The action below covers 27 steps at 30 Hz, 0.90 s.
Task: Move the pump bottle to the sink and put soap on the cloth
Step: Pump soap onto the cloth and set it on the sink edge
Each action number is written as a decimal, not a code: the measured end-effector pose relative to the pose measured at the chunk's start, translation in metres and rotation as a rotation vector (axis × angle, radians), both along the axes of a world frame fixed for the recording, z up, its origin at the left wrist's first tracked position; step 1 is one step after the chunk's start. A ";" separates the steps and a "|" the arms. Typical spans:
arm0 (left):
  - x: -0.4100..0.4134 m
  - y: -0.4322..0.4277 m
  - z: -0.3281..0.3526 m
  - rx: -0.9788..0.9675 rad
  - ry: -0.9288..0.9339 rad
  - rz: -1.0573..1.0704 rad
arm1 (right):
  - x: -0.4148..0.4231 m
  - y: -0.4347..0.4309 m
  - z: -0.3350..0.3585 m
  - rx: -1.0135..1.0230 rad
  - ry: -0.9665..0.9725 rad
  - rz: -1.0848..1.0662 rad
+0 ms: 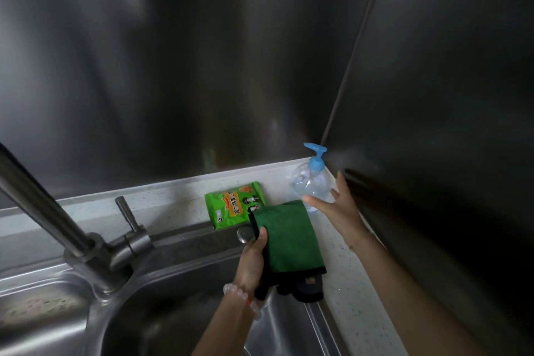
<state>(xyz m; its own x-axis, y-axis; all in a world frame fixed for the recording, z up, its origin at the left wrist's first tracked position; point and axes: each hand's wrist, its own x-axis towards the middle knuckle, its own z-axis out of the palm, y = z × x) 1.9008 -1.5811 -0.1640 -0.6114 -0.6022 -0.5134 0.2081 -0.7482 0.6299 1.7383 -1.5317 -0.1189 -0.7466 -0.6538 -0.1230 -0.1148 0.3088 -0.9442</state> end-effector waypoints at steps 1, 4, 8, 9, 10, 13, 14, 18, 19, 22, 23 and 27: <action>-0.001 0.004 -0.001 -0.004 -0.007 -0.002 | 0.004 0.010 0.002 -0.009 -0.010 -0.017; -0.007 0.017 0.000 0.006 0.016 -0.018 | 0.019 0.046 -0.001 0.022 -0.099 -0.033; -0.016 0.040 0.005 0.070 0.032 -0.072 | 0.031 0.080 -0.013 0.108 -0.270 0.022; -0.018 0.046 0.006 0.086 0.028 -0.093 | 0.032 0.087 -0.014 0.111 -0.268 0.015; -0.021 0.051 0.006 0.088 0.005 -0.104 | 0.033 0.093 -0.014 0.118 -0.251 0.006; -0.027 0.059 0.002 -0.015 -0.165 -0.089 | 0.028 0.110 -0.020 0.142 -0.163 -0.031; -0.028 0.060 0.000 -0.082 -0.218 -0.095 | 0.025 0.115 -0.023 0.174 -0.081 -0.044; -0.031 0.065 -0.003 -0.507 -0.498 -0.210 | 0.029 0.124 -0.026 0.325 0.200 -0.099; -0.031 0.066 -0.001 -0.623 -0.610 -0.228 | 0.033 0.125 -0.026 0.365 0.268 -0.121; -0.032 0.068 -0.001 -0.812 -0.798 -0.223 | 0.042 0.125 -0.029 0.495 0.492 -0.150; -0.032 0.067 -0.003 -0.832 -0.823 -0.234 | 0.044 0.125 -0.031 0.523 0.542 -0.148; -0.034 0.068 -0.008 -0.916 -0.875 -0.266 | 0.043 0.122 -0.031 0.569 0.606 -0.135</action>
<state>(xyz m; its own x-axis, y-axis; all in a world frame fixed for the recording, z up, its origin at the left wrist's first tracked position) 1.8669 -1.5131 -0.1720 -0.4382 -0.8577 -0.2691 -0.6191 0.0709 0.7821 1.7817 -1.4099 -0.1504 -0.8569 -0.5139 0.0408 -0.4799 0.7662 -0.4274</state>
